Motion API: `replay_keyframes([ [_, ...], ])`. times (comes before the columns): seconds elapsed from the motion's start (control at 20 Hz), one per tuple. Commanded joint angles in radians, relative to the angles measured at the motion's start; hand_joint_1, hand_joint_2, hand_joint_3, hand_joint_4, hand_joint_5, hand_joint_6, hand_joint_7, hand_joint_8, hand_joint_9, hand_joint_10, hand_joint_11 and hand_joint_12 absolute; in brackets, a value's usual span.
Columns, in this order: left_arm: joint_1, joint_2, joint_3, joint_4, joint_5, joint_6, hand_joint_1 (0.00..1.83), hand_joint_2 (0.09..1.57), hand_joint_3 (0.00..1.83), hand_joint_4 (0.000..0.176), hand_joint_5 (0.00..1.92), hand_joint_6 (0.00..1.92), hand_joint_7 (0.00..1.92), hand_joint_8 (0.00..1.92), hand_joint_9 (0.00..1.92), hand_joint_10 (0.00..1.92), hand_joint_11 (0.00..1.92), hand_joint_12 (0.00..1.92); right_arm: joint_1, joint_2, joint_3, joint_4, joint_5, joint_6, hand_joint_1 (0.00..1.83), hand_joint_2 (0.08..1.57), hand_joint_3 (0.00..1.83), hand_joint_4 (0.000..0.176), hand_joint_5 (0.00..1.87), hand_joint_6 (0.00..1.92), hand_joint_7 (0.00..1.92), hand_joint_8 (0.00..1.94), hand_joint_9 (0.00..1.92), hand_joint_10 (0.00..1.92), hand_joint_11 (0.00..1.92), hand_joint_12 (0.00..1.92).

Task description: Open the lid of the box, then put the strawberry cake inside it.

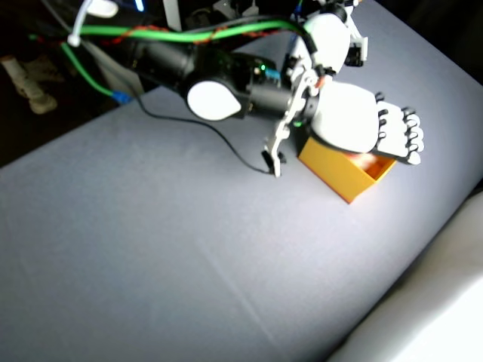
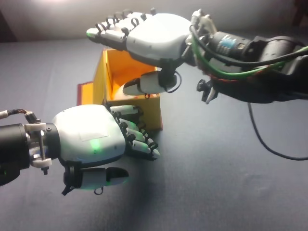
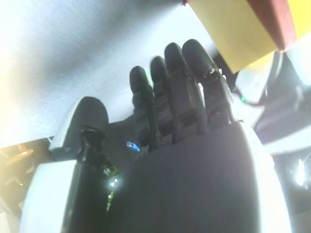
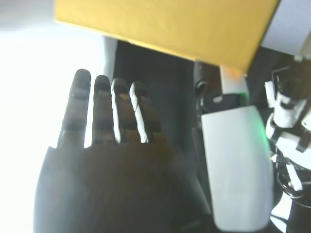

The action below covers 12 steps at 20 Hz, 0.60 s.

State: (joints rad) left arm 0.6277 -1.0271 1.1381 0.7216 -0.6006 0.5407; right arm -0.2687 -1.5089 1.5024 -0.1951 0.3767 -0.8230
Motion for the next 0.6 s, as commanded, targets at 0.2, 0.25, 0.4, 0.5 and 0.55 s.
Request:
replay_keyframes([
  [0.2,0.008,0.014,-0.011,-0.052,-0.094,-0.002,0.59,1.4,0.0,0.0,0.55,0.03,0.5,0.05,0.47,0.11,0.0,1.33,0.01,0.135,-0.104,-0.017,0.216,0.002,0.71,1.18,0.0,0.0,0.0,0.0,0.0,0.0,0.07,0.01,0.0,0.76],
  [0.25,0.012,0.018,-0.014,-0.06,-0.096,0.002,0.65,1.38,0.0,0.0,0.56,0.03,0.47,0.03,0.47,0.11,0.0,1.34,0.008,0.165,-0.131,-0.03,0.234,0.003,0.68,1.17,0.0,0.0,0.0,0.0,0.0,0.0,0.08,0.01,0.0,0.59],
  [0.4,0.02,0.029,-0.022,-0.071,-0.098,0.006,0.6,1.41,0.0,0.0,0.52,0.01,0.44,0.01,0.45,0.09,0.0,1.29,0.001,0.24,-0.194,-0.052,0.291,0.004,0.48,1.2,0.01,0.001,0.0,0.0,0.0,0.0,0.0,0.0,0.04,0.03],
  [0.5,0.026,0.037,-0.028,-0.083,-0.102,0.013,0.57,1.43,0.01,0.0,0.52,0.0,0.43,0.0,0.46,0.09,0.0,1.28,-0.003,0.288,-0.223,-0.052,0.319,0.005,0.47,1.21,0.01,0.018,0.0,0.0,0.0,0.0,0.0,0.0,0.03,0.03],
  [0.55,0.031,0.04,-0.031,-0.091,-0.105,0.019,0.56,1.43,0.01,0.0,0.52,0.0,0.43,0.0,0.46,0.09,0.0,1.27,-0.009,0.313,-0.241,-0.055,0.334,0.005,0.44,1.2,0.0,0.05,0.0,0.0,0.0,0.0,0.0,0.0,0.01,0.22],
])
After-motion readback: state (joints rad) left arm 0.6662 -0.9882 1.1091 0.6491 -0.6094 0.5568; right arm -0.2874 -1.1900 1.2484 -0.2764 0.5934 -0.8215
